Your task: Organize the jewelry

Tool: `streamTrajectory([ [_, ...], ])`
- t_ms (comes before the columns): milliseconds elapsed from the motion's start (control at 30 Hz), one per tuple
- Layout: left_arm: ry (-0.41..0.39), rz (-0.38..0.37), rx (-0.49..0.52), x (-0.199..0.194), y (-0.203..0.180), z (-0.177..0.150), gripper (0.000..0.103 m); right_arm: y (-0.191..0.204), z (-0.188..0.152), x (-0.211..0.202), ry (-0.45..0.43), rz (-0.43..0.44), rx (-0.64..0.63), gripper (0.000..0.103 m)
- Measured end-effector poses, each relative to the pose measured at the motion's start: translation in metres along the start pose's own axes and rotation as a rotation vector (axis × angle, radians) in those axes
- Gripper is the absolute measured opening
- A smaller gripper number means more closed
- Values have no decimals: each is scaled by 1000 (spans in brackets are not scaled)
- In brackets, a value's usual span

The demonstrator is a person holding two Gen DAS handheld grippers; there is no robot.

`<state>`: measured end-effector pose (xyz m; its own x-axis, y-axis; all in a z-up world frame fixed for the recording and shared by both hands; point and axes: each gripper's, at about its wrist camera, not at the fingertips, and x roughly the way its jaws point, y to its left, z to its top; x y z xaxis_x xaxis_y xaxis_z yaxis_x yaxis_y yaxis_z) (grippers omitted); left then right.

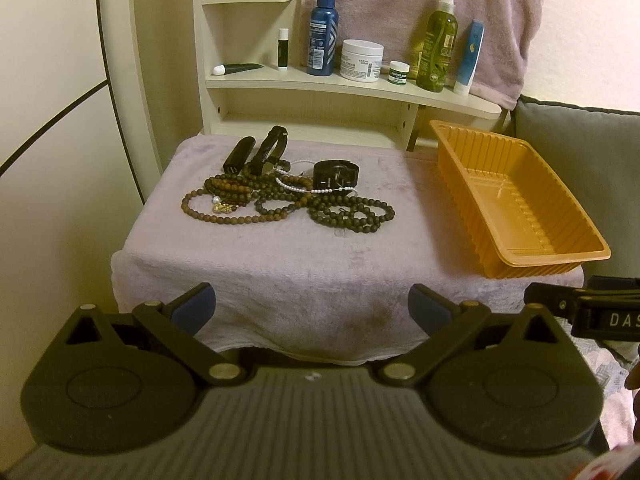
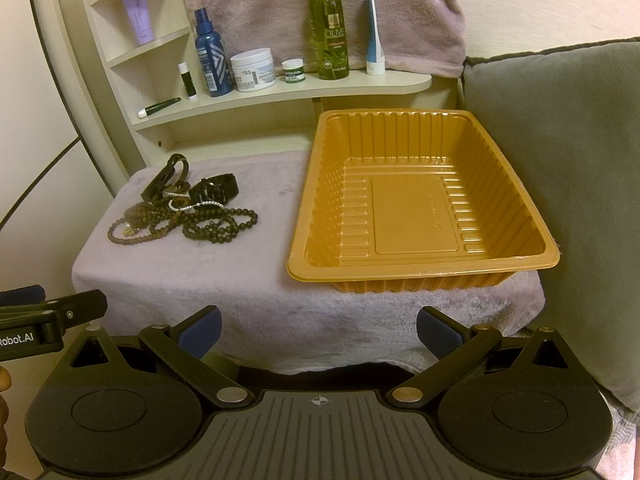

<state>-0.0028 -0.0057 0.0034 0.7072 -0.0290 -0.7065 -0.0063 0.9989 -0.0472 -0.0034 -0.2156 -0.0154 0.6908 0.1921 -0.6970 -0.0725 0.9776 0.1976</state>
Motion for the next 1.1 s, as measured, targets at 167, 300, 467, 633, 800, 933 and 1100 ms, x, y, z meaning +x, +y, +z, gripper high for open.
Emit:
streamTrajectory([
  [167,1,0,-1,0,0,0,102,0,0,0,0,0,0,103],
  [300,-1,0,-1,0,1,0,102,0,0,0,0,0,0,103],
  [467,-2,-3,-4,-1,-1,0,102,0,0,0,0,0,0,103],
  [633,-2,-4,-4,-1,0,0,102,0,1,0,-1,0,0,103],
  [800,-2,-5,-5,-1,0,0,102,0,1,0,0,0,0,103],
  [933,-2,-5,-5,-1,0,1,102,0,1,1,-1,0,0,103],
  [1100,-3,-7,-7,-2,0,1,102,-1,1,-1,-1,0,1,103],
])
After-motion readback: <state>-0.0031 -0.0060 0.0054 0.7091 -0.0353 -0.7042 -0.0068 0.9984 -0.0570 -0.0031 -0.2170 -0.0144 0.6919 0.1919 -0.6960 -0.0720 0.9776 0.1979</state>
